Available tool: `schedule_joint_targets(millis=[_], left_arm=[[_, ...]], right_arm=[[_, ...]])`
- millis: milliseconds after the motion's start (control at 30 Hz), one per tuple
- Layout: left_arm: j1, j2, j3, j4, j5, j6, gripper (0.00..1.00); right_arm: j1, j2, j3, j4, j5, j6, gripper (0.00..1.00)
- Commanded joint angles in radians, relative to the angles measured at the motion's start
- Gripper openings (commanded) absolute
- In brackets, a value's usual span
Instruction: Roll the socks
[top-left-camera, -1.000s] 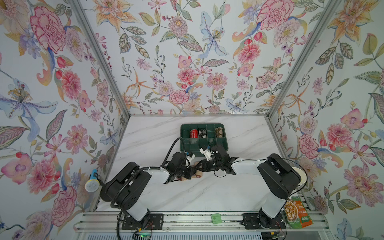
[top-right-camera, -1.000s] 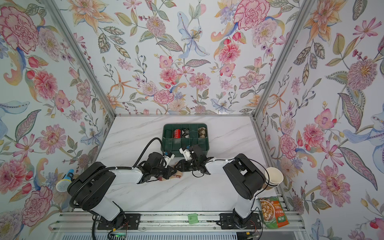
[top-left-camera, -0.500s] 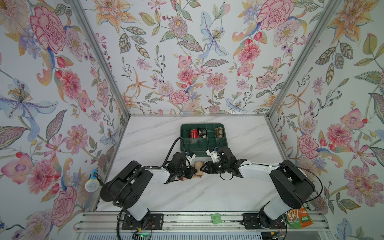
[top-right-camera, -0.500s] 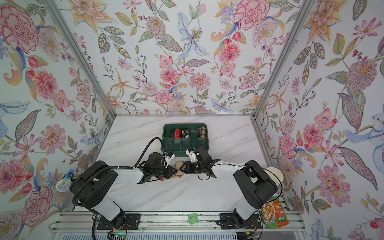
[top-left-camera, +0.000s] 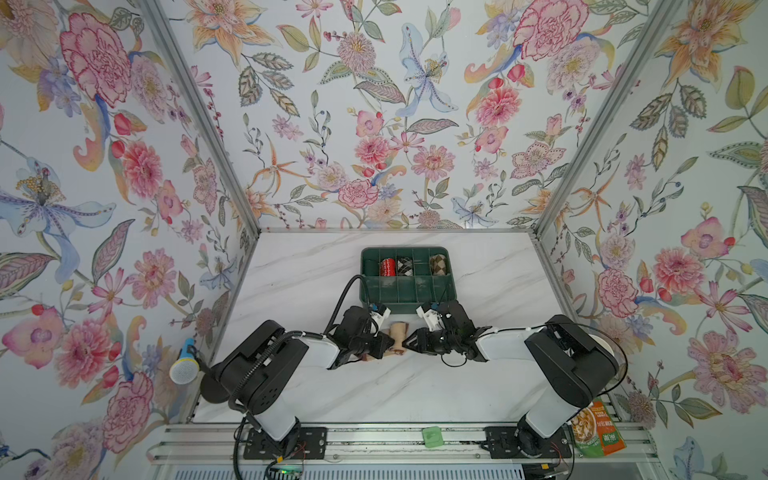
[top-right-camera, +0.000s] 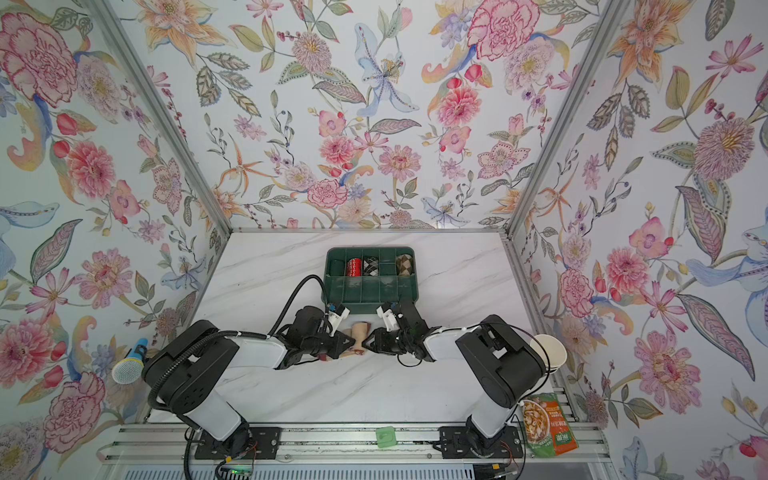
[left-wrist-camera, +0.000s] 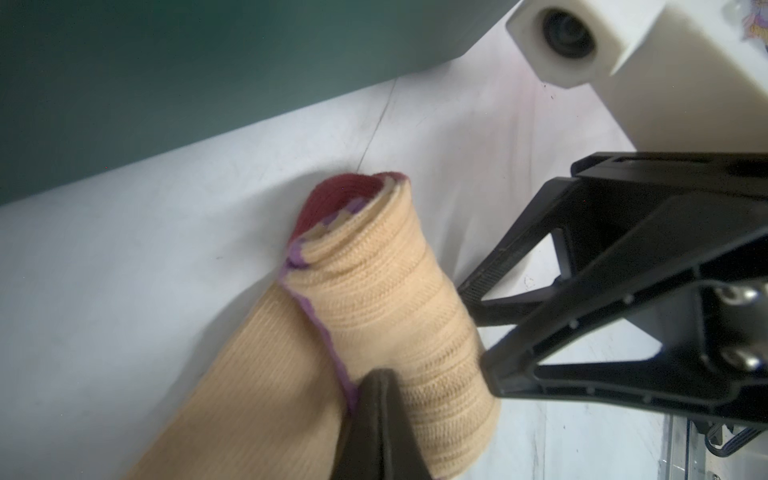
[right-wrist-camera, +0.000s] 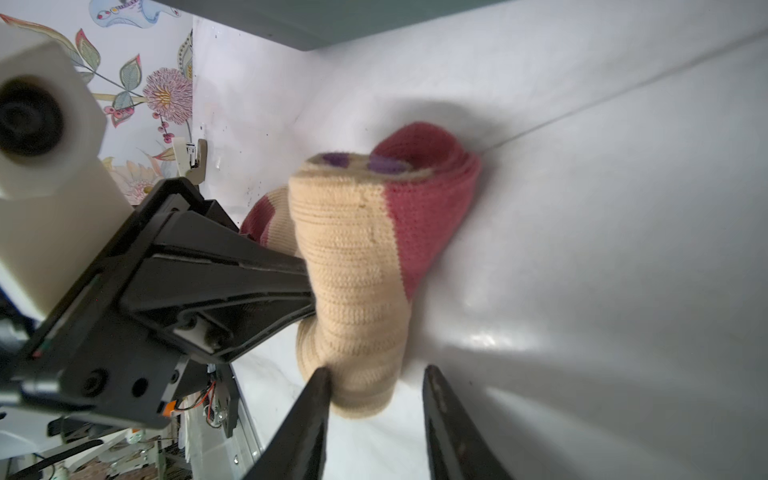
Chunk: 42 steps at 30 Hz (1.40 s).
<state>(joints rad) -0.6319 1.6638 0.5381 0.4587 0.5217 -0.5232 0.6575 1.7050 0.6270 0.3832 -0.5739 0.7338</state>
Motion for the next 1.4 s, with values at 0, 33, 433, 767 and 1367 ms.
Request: schedule_joint_targets(millis=[0,33,433,767,1367], left_arm=[[0.011,0.05,-0.044,-0.111,-0.008,-0.006,0.0],[0.01,0.05,-0.045,-0.108,-0.005,-0.007,0.0],[0.012,0.063,-0.056,-0.032,0.048,-0.045,0.0],[0.012,0.069,-0.061,-0.004,0.067,-0.06,0.0],[0.012,-0.004,-0.056,-0.042,0.069,-0.055,0.02]], right_arm=[[-0.004,0.043,-0.005,0.094,-0.03,0.037,0.39],[-0.004,0.054,-0.003,0.105,-0.033,0.04,0.39],[-0.004,0.123,0.003,0.153,-0.002,0.05,0.46],[-0.003,0.138,0.014,0.173,0.046,0.052,0.43],[0.206,0.03,0.248,-0.458,0.56,-0.253,0.13]])
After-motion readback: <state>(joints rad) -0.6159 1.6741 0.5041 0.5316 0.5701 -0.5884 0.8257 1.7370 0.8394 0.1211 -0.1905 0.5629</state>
